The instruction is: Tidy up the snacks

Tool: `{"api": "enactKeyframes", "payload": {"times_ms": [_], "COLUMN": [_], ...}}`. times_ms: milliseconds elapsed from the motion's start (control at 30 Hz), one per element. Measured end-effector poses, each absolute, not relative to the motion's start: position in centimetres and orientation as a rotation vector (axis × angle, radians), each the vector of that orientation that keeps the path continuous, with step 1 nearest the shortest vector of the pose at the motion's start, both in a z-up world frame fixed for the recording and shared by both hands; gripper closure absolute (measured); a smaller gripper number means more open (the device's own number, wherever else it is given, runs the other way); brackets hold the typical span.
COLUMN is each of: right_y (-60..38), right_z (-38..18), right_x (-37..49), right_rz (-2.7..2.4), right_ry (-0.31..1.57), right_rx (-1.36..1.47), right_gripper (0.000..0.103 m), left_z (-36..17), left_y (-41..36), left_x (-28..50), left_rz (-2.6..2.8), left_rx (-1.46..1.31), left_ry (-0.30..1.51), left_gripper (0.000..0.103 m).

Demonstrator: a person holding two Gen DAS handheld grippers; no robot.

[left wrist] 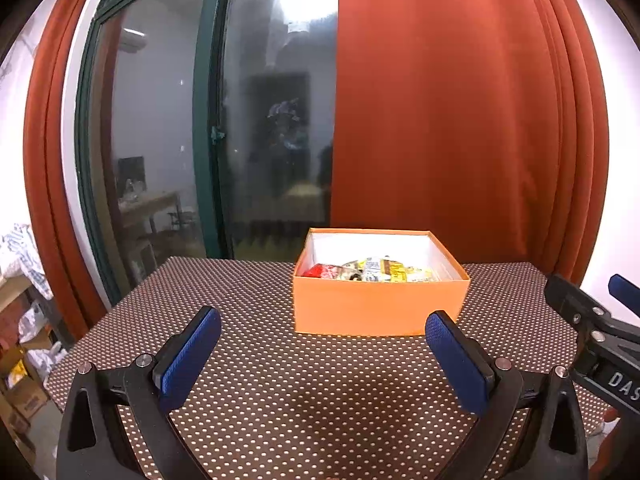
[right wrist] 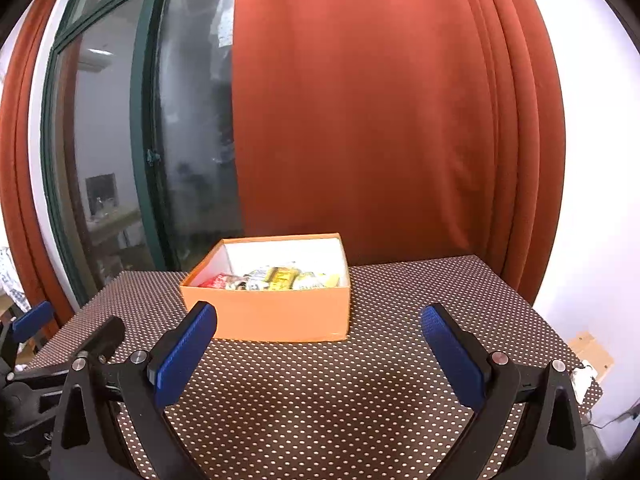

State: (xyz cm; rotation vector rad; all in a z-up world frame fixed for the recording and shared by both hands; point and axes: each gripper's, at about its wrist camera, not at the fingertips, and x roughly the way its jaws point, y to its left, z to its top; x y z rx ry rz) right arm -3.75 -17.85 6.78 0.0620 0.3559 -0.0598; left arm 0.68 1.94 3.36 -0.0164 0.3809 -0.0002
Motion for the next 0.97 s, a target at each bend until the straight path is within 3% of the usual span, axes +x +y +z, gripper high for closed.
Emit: {"api": "enactKeyframes", "payload": {"times_ms": [967], "right_y": [-18.3], "right_z": [6.2], "right_x": [-4.8], "right_rz": [-0.047], "right_ry": [0.362], "right_rx": [0.084], "right_gripper": [0.000], "left_z": [3.2], "left_y": [1.5], "left_x": [-0.1], "left_rz": [-0.001], "left_rx": [-0.036], "left_ry": [0.372], "left_gripper": [0.000]}}
